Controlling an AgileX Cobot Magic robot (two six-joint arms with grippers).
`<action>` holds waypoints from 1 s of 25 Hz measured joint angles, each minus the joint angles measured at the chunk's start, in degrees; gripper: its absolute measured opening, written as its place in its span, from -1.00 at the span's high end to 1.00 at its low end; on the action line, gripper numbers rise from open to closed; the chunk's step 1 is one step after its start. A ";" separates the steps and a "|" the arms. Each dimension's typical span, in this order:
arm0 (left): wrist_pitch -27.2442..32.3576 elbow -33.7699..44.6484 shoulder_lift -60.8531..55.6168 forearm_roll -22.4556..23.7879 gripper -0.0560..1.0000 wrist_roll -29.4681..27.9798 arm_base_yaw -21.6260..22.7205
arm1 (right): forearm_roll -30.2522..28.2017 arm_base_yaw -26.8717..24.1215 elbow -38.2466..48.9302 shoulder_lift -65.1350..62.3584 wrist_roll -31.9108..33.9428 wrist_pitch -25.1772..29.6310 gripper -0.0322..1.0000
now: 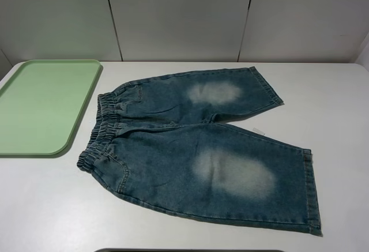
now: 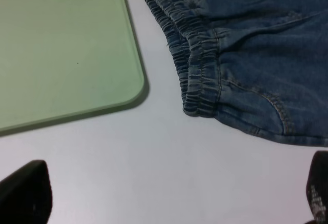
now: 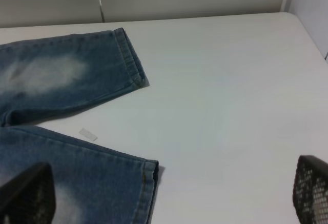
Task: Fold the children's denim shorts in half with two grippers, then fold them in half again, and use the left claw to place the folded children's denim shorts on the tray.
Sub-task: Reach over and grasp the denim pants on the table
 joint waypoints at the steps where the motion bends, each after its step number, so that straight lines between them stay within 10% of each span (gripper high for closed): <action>1: 0.00 0.00 0.00 0.00 -0.98 0.00 0.00 | 0.00 0.00 0.00 0.00 0.00 0.00 -0.41; 25: 0.00 0.00 0.00 0.00 -0.98 0.05 0.00 | 0.00 0.00 0.00 0.00 0.00 0.00 -0.41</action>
